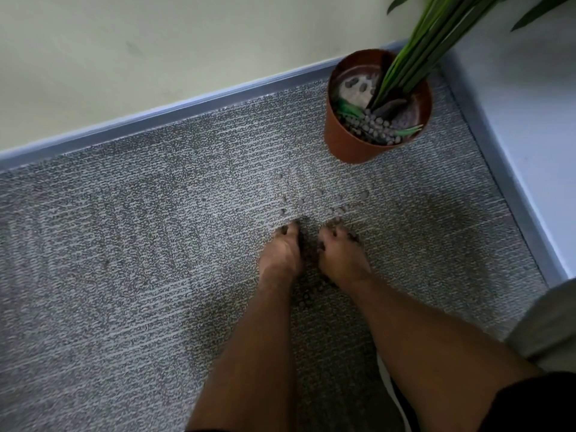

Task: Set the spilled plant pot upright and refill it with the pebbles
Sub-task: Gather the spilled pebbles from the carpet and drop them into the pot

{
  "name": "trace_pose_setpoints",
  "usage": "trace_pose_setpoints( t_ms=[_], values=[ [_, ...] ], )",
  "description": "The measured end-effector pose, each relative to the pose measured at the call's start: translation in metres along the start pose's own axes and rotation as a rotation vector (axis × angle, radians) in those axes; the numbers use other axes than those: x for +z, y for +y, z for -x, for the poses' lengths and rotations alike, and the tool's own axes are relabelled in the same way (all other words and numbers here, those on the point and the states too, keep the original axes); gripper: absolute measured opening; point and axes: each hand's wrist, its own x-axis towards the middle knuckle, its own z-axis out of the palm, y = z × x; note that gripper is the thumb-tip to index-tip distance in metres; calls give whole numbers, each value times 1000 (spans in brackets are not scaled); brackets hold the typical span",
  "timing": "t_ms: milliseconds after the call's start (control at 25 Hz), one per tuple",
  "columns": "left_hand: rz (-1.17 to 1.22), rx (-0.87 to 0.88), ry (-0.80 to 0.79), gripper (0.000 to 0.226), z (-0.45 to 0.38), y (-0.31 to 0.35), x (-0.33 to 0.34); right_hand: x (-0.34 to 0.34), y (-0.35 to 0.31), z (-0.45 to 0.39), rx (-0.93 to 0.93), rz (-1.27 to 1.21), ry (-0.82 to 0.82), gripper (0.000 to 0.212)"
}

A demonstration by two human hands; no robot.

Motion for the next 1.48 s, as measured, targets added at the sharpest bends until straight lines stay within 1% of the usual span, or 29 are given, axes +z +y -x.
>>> trace_pose_setpoints(
  t_ms=[80,120,160,280,320,360,400,480,520,600,680,760,840,880,960,1000,1080,1160,1200,1240,1280,1320,1400,1480],
  values=[
    [59,1,-9,72,2,2,1,2,-2,1,-76,-109,-50,27],
    [84,4,-12,74,4,3,0,3,-4,2,-96,-122,-88,28],
    [98,4,-20,75,4,3,-1,3,-5,3,-115,-86,-123,36],
    [91,3,-81,83,4,0,-5,10,-2,10,-228,70,-196,76],
    [83,3,-94,83,3,-2,-6,15,2,11,-274,82,-218,84],
    [80,5,-98,83,3,-3,-6,17,5,10,-307,77,-234,88],
    [77,12,-93,80,3,-4,-7,19,8,9,-327,46,-243,86],
    [65,50,-75,65,6,-2,-7,22,8,6,-365,-20,-221,70],
    [58,69,-72,56,8,-1,-8,23,8,6,-392,-22,-211,60],
    [46,87,-87,46,11,-1,-7,23,6,7,-439,7,-197,48],
    [26,89,-102,43,14,-4,-7,21,5,6,-438,19,-214,39],
    [29,90,-92,46,17,-7,-7,16,5,0,-406,23,-229,26],
    [68,87,-73,47,20,-9,-12,8,3,-7,-316,-86,-210,14],
    [83,86,-64,45,20,-9,-14,2,2,-9,-255,-209,-157,9],
    [65,83,-43,42,20,-9,-14,-19,-3,-11,-128,-518,19,8],
    [56,76,-39,46,21,-9,-14,-35,-10,-11,-67,-671,122,11],
    [86,40,-39,62,22,-8,-12,-72,-29,-16,45,-993,351,18],
    [124,6,-42,77,22,-9,-11,-114,-51,-29,99,-1377,598,22],
    [121,5,-43,79,21,-9,-10,-134,-59,-37,123,-1540,698,21],
    [98,20,-40,75,19,-9,-8,-153,-64,-47,152,-1671,769,20],
    [67,38,-35,66,17,-9,-6,-166,-64,-57,190,-1743,815,20],
    [43,54,-30,57,17,-9,-5,-175,-63,-66,227,-1760,839,20],
    [17,64,-3,51,18,-9,-3,-175,-50,-78,314,-1675,862,23],
    [24,53,9,48,16,-8,-2,-162,-38,-77,382,-1531,904,24]
  ],
)
